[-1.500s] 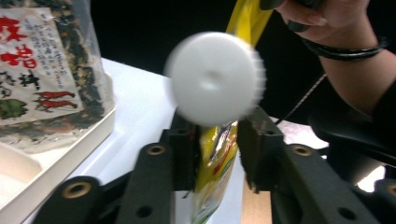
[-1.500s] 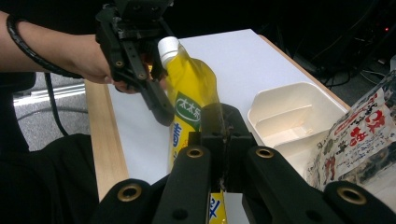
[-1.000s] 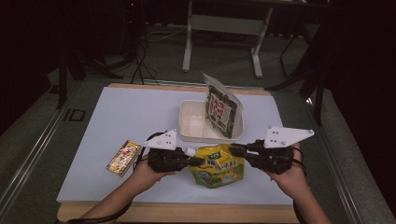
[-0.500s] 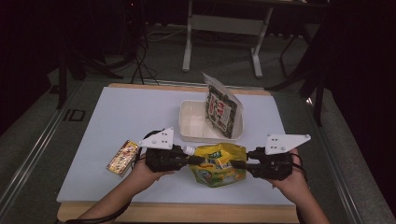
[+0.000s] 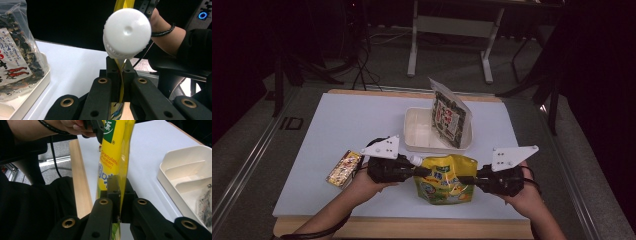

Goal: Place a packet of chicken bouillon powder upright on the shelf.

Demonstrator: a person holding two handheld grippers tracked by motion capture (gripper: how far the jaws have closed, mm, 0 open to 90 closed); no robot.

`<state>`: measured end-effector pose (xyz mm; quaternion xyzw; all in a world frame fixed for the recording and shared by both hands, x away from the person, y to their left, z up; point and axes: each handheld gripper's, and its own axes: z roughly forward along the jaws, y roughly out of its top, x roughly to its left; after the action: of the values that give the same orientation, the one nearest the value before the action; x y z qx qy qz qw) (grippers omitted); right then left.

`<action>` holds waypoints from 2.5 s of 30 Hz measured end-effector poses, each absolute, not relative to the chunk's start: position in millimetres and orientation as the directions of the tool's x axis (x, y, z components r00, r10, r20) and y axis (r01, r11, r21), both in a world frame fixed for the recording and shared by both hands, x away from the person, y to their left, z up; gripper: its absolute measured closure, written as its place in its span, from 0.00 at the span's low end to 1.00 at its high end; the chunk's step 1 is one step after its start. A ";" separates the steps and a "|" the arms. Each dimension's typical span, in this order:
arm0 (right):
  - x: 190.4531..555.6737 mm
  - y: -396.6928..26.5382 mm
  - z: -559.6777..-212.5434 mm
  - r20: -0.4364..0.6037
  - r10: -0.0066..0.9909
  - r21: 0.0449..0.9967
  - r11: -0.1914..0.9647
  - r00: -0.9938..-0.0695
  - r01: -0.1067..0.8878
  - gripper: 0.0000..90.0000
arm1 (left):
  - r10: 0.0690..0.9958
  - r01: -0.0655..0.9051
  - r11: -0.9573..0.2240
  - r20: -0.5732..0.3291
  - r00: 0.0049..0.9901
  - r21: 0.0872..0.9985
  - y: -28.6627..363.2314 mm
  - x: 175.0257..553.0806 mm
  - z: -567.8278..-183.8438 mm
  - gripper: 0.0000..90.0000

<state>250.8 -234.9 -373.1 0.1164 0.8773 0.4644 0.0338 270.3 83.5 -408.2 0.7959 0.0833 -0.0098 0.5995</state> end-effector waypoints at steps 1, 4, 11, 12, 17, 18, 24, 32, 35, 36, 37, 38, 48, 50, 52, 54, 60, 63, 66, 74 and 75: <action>250.2 -233.9 -372.6 0.044 0.242 0.821 0.544 -0.969 0.173 1.00 | 0.122 0.146 -0.269 -0.117 0.986 0.952 84.0 270.7 -408.4 0.99; 250.3 -231.6 -372.7 0.047 0.269 0.826 0.532 -0.962 0.189 1.00 | 0.129 0.156 -0.262 -0.125 0.984 0.952 86.0 273.0 -408.7 0.98; 251.7 -229.6 -371.6 0.060 0.315 0.837 0.501 -0.947 0.220 1.00 | 0.204 0.174 -0.230 -0.127 0.971 0.958 92.1 273.7 -410.4 0.68; 252.4 -229.3 -371.3 0.061 0.323 0.839 0.496 -0.944 0.224 1.00 | 0.213 0.179 -0.224 -0.131 0.968 0.958 92.8 273.3 -410.7 0.64; 257.8 -230.6 -369.3 0.073 0.376 0.846 0.466 -0.924 0.257 1.00 | 0.291 0.205 -0.204 -0.141 0.946 0.957 100.9 272.8 -414.2 0.35; 258.4 -230.5 -368.8 0.075 0.389 0.847 0.461 -0.918 0.265 1.00 | 0.307 0.214 -0.193 -0.148 0.940 0.958 103.1 272.6 -415.3 0.32; 262.3 -228.2 -364.8 0.059 0.479 0.867 0.409 -0.876 0.283 1.00 | 0.432 0.199 -0.184 -0.103 0.896 0.962 111.5 263.5 -422.7 0.13; 266.9 -213.7 -360.5 0.027 0.579 0.883 0.369 -0.815 0.291 1.00 | 0.501 0.186 -0.167 -0.079 0.862 0.968 119.7 249.5 -433.9 0.02; 270.6 -208.5 -361.8 0.024 0.611 0.885 0.356 -0.791 0.301 1.00 | 0.515 0.189 -0.163 -0.080 0.853 0.968 124.1 245.6 -438.6 0.01; 271.4 -206.3 -362.3 0.012 0.624 0.885 0.356 -0.782 0.299 1.00 | 0.520 0.195 -0.155 -0.088 0.849 0.968 125.6 244.0 -440.7 0.00; 271.8 -204.2 -362.5 0.010 0.638 0.886 0.352 -0.770 0.303 1.00 | 0.529 0.200 -0.156 -0.089 0.844 0.967 127.1 242.7 -443.0 0.00; 273.2 -202.8 -363.3 0.010 0.649 0.890 0.341 -0.761 0.302 1.00 | 0.538 0.199 -0.158 -0.084 0.839 0.967 128.1 240.5 -445.2 0.00; 289.0 -186.0 -376.5 0.023 0.676 0.901 0.306 -0.737 0.309 1.00 | 0.594 0.191 -0.191 -0.041 0.803 0.963 133.9 223.8 -467.9 0.00; 290.9 -182.3 -378.8 0.025 0.681 0.904 0.298 -0.732 0.308 1.00 | 0.597 0.206 -0.192 -0.052 0.800 0.960 135.5 222.4 -473.5 0.00; 291.8 -177.9 -380.0 0.016 0.694 0.908 0.291 -0.720 0.300 1.00 | 0.601 0.216 -0.185 -0.063 0.797 0.959 137.1 221.4 -478.9 0.00; 294.2 -174.4 -380.0 0.033 0.706 0.914 0.265 -0.707 0.307 1.00 | 0.604 0.229 -0.179 -0.076 0.793 0.957 138.4 221.2 -483.4 0.00; 305.8 -160.8 -380.4 0.033 0.768 0.929 0.212 -0.640 0.303 1.00 | 0.618 0.235 -0.177 -0.078 0.783 0.956 140.0 220.6 -489.8 0.00; 315.4 -154.0 -383.1 0.047 0.794 0.929 0.187 -0.606 0.318 1.00 | 0.621 0.234 -0.181 -0.074 0.781 0.955 140.0 220.5 -491.0 0.00; 324.4 -146.9 -386.8 0.042 0.822 0.928 0.179 -0.568 0.326 1.00 | 0.618 0.214 -0.196 -0.050 0.785 0.957 139.3 219.0 -492.3 0.00; 344.0 -132.3 -392.6 0.034 0.866 0.926 0.161 -0.499 0.342 1.00 | 0.616 0.221 -0.191 -0.058 0.786 0.956 139.1 220.0 -494.3 0.00; 346.3 -130.1 -393.4 0.024 0.872 0.927 0.164 -0.489 0.338 1.00 | 0.616 0.220 -0.191 -0.058 0.786 0.957 139.0 219.8 -494.4 0.00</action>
<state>346.3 -130.1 -393.4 0.4246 0.7121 0.4874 0.2739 219.8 139.0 -494.4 0.7520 0.2777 0.1729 0.5723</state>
